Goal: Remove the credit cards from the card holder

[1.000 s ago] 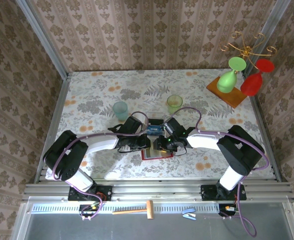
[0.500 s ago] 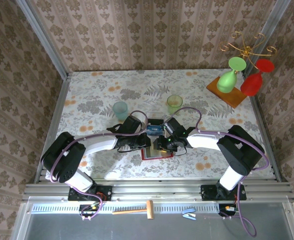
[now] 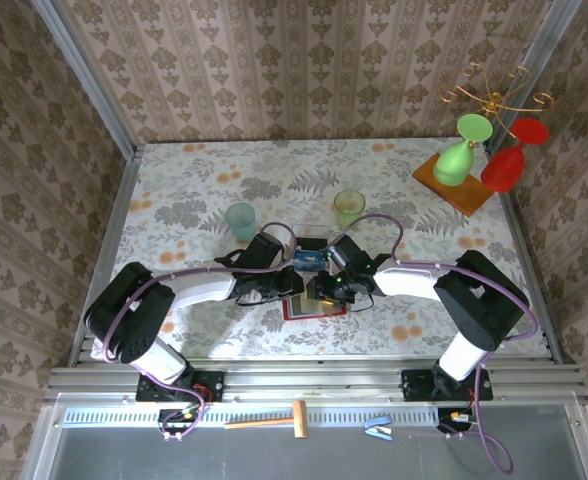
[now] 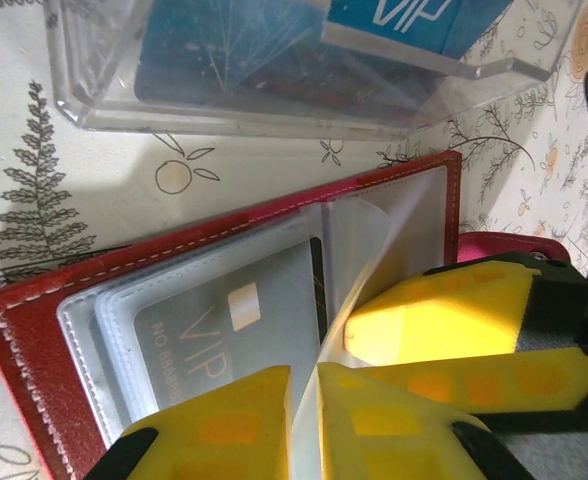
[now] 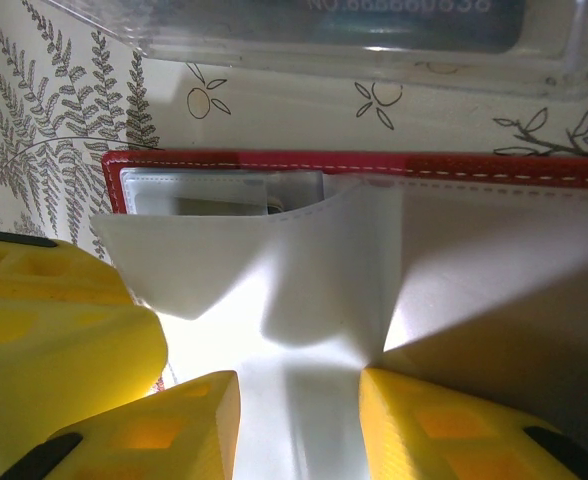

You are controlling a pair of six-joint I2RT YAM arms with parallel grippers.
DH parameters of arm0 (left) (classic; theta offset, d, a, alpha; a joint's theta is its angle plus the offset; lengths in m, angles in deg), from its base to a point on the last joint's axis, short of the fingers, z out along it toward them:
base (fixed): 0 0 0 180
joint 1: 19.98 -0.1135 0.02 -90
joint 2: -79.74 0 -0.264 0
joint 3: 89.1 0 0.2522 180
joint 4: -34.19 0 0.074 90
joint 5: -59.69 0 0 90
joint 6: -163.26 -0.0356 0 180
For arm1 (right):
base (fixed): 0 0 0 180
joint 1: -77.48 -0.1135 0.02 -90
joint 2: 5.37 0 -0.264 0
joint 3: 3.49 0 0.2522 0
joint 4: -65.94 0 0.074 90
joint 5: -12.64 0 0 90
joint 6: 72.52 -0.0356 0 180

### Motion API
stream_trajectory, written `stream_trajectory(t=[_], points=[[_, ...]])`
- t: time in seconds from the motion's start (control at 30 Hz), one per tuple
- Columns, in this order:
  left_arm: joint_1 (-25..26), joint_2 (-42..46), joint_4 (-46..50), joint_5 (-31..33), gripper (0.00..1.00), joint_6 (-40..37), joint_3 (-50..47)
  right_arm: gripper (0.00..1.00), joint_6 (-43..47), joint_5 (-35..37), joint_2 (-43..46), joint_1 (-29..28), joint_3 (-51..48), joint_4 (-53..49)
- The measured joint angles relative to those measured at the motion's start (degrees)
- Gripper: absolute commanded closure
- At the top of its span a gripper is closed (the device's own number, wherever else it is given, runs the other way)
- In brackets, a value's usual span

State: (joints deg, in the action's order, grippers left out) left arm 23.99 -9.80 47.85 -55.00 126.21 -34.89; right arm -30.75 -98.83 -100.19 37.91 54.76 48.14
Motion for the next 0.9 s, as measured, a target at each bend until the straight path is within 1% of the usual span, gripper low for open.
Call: stream_trajectory(t=[0.3,0.57,0.77,0.9], points=[[0.3,-0.9,-2.0,-0.9,0.84,1.1,-0.8,0.61,0.0,0.0,0.7,0.1,-0.5,0.0],[0.3,-0.9,-3.0,-1.7,0.82,1.5,-0.8,0.6,0.0,0.6,6.7,1.1,-1.8,-1.0],[1.0,-0.9,-2.1,-2.4,0.78,1.5,0.9,0.59,0.7,2.0,13.0,4.3,-2.0,-4.0],[1.5,-0.9,-1.6,-2.6,0.71,1.4,3.4,0.59,2.7,3.4,17.3,7.7,-3.1,-8.0]])
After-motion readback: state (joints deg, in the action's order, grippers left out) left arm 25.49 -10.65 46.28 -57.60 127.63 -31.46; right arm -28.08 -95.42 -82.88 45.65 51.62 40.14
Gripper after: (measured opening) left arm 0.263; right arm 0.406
